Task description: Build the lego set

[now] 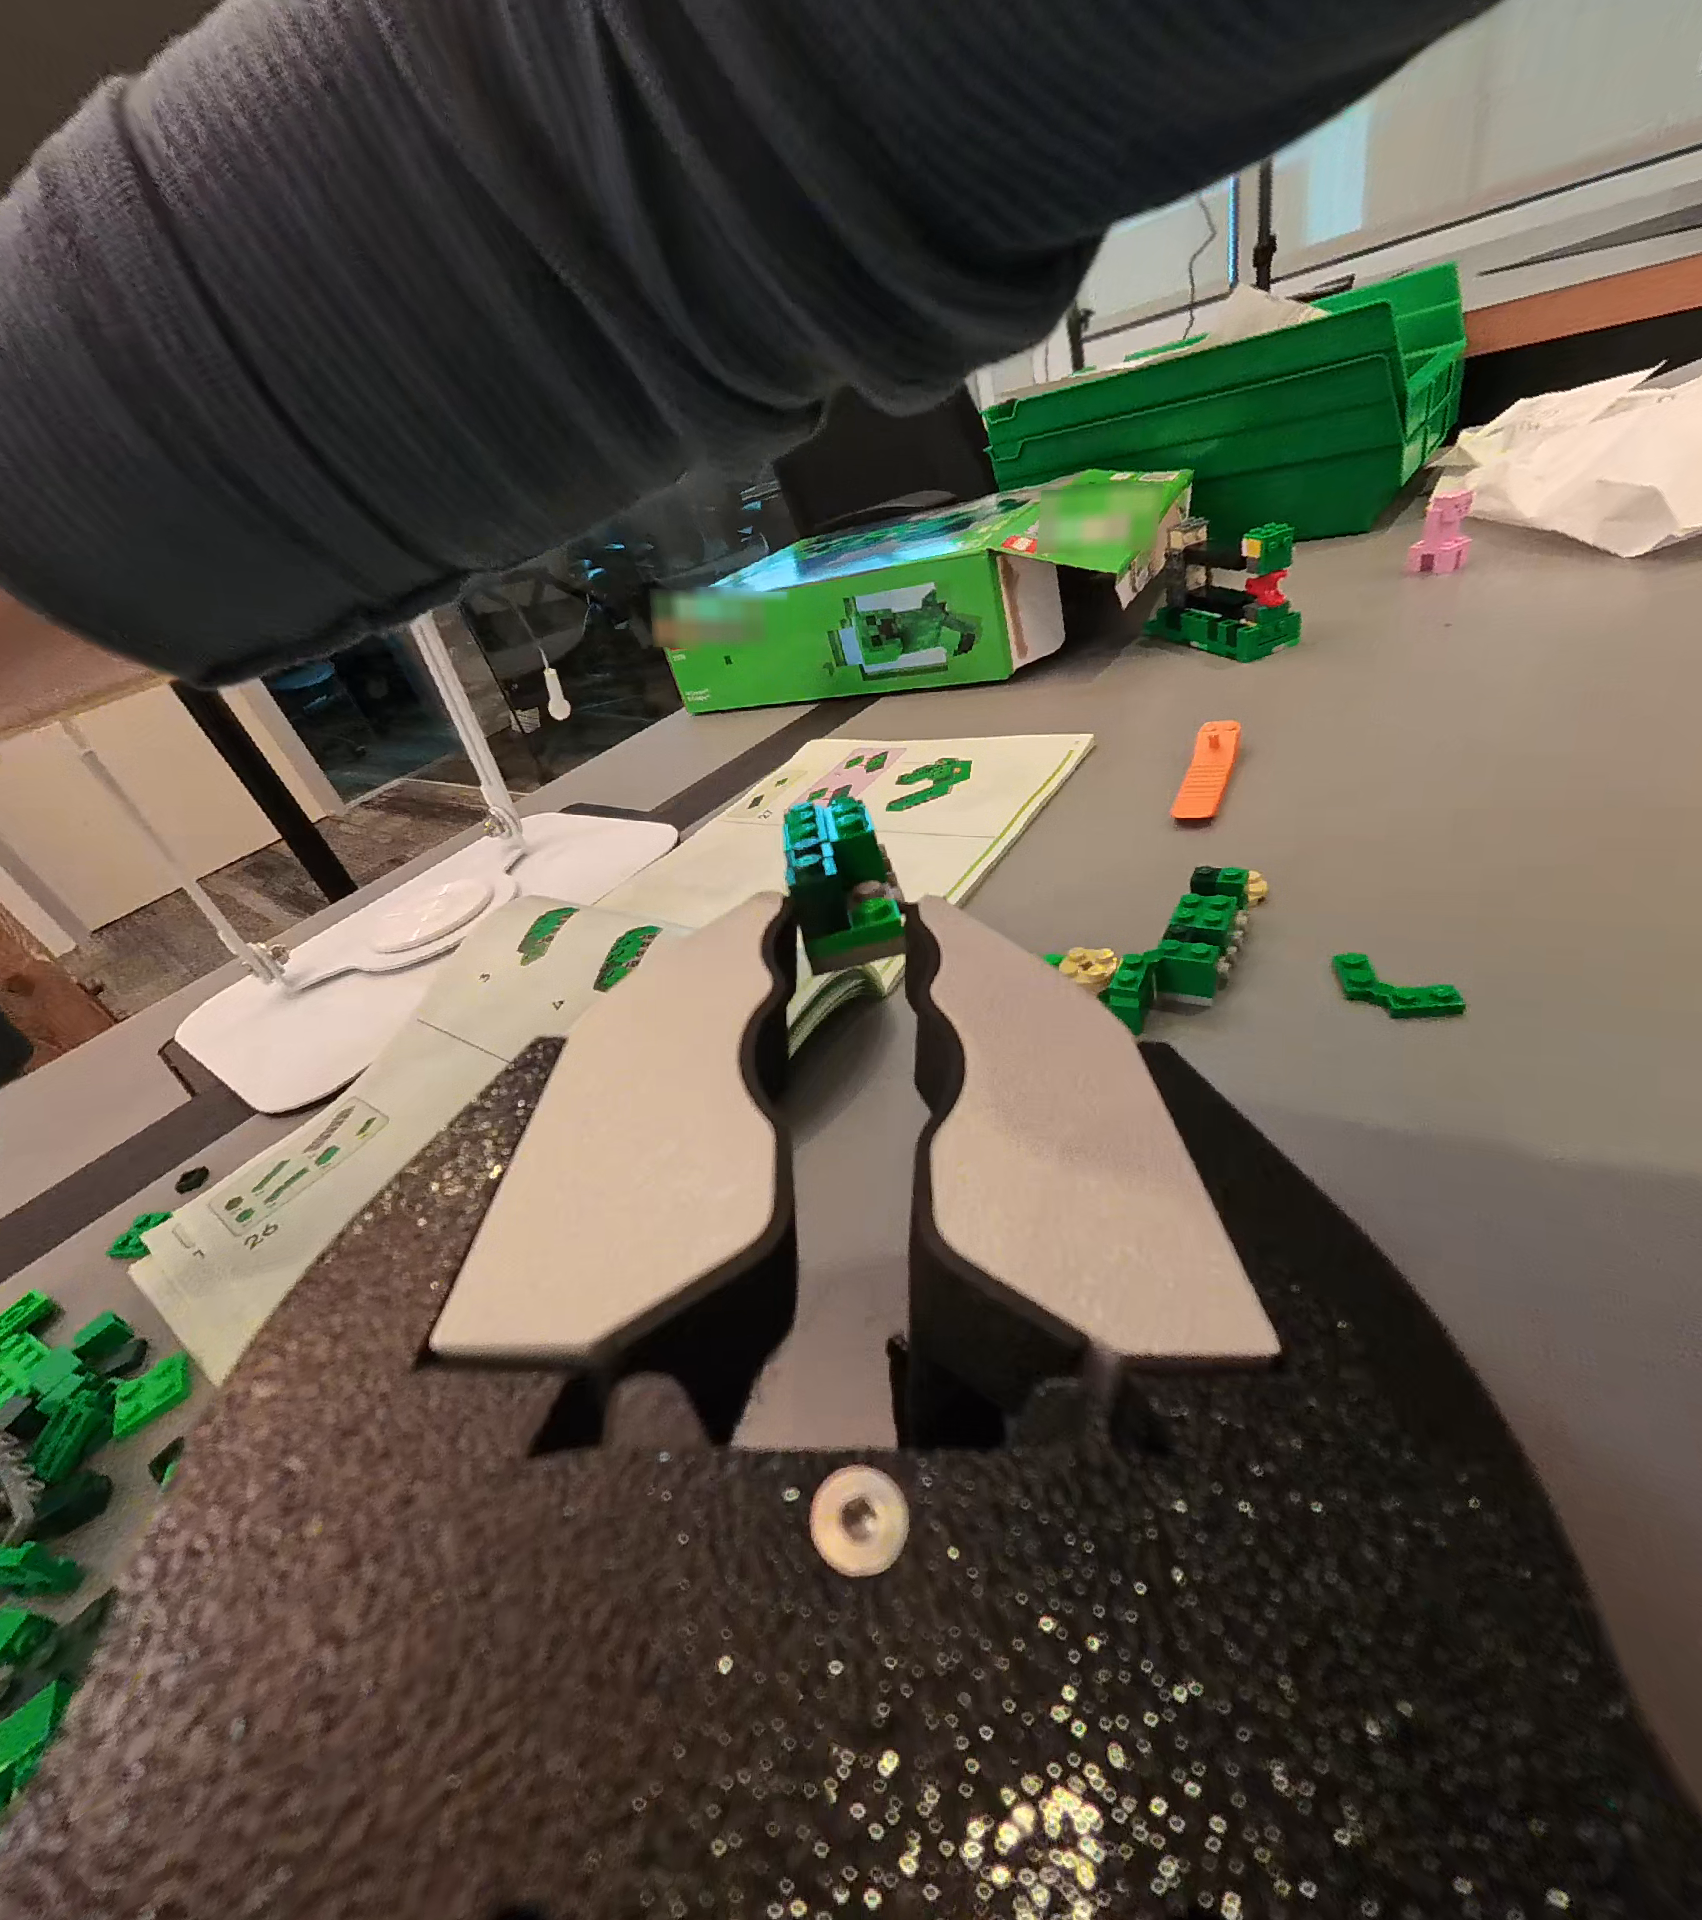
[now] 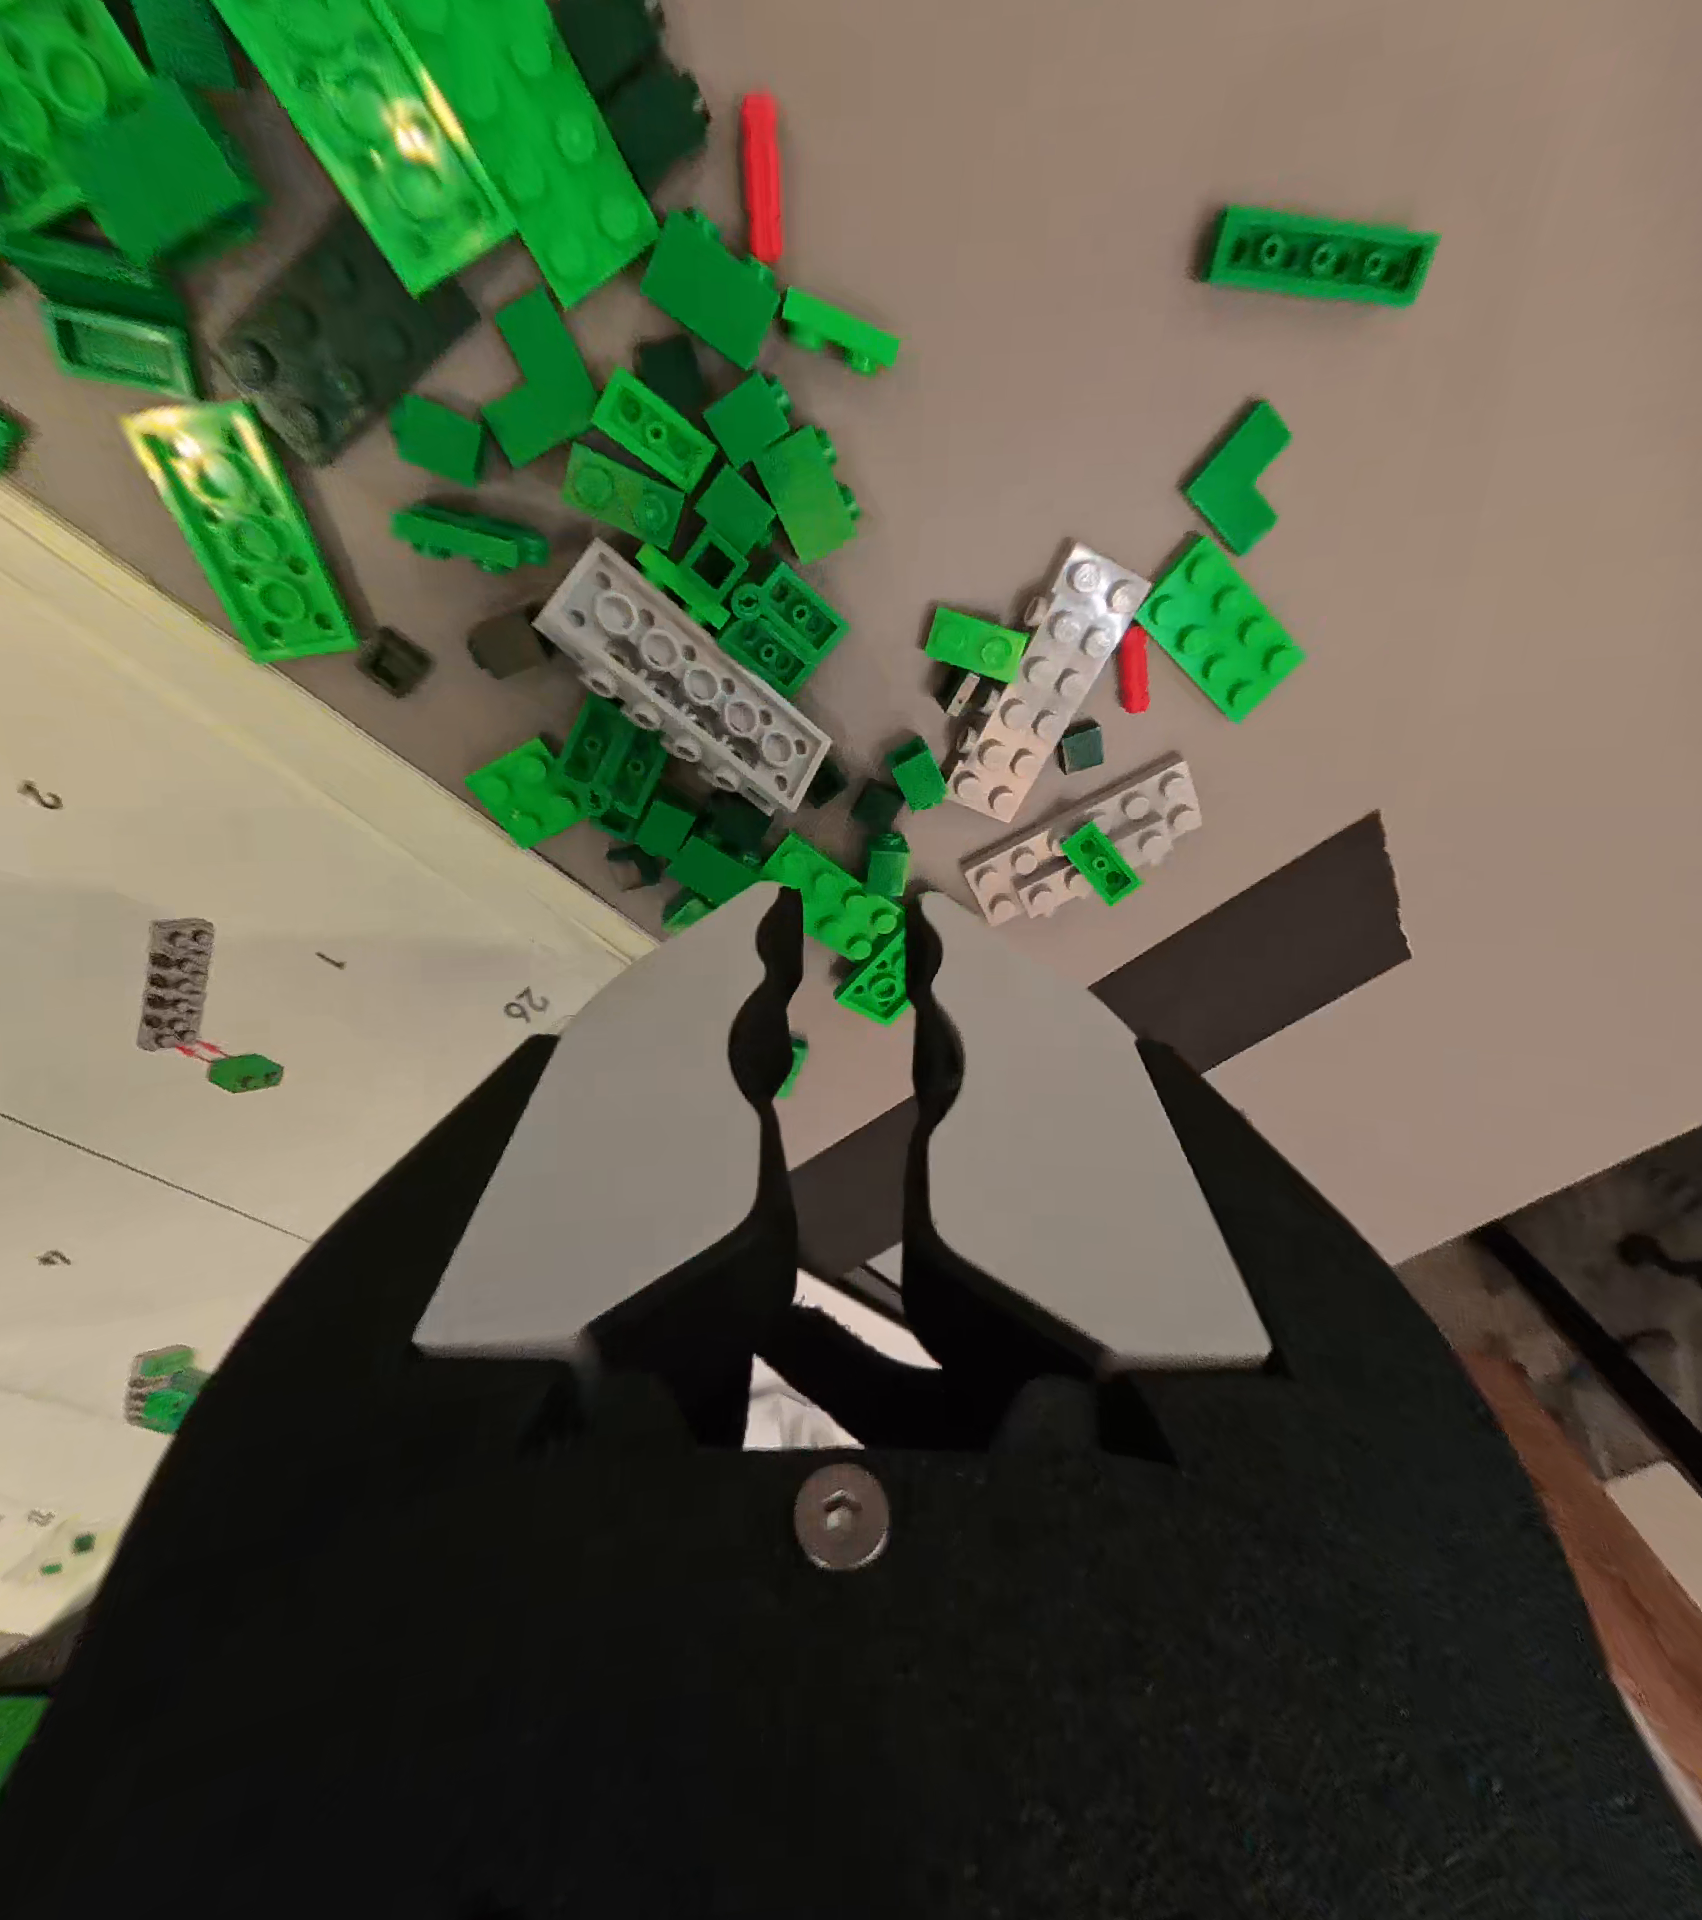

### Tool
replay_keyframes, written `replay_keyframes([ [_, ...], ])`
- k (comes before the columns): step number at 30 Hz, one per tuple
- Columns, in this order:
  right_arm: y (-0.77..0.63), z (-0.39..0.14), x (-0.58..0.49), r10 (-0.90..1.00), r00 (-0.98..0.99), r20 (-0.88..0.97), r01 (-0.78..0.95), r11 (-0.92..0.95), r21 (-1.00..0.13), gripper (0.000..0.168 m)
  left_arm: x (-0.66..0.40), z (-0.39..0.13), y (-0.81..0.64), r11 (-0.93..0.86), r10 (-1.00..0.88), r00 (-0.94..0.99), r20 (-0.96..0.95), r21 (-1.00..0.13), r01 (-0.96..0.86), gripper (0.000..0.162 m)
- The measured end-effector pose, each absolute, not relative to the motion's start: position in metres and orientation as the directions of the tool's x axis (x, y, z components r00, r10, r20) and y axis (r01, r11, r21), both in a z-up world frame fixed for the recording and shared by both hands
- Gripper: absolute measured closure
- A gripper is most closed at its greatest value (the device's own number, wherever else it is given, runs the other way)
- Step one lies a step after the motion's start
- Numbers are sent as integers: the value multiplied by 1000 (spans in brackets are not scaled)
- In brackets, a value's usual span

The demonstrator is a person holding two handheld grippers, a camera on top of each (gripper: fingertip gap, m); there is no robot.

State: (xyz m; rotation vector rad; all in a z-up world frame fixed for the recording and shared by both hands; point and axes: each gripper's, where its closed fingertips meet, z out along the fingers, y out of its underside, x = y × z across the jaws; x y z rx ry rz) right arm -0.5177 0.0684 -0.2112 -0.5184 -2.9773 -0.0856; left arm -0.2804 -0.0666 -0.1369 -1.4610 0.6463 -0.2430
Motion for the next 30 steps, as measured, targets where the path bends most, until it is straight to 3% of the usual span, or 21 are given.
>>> replay_keyframes([
  [4,73,-224,-523,246,-957,152,265,957,120,150,-281,-136,-68,128,-533,807,-255,-967,-221,143],
  [20,73,-228,-529,286,-951,116,301,943,144,160,-283,-134,-68,129,-534,811,-236,-972,-198,143],
  [22,64,-215,-533,304,-935,181,318,947,51,161,-284,-134,-69,133,-529,815,-237,-971,-196,143],
  [26,34,-162,-524,388,-842,374,316,918,-241,160,-291,-132,-68,132,-497,835,-237,-971,-197,143],
  [30,17,-92,-473,578,-590,563,311,807,-502,160,-300,-128,-66,141,-445,865,-233,-972,-190,144],
])
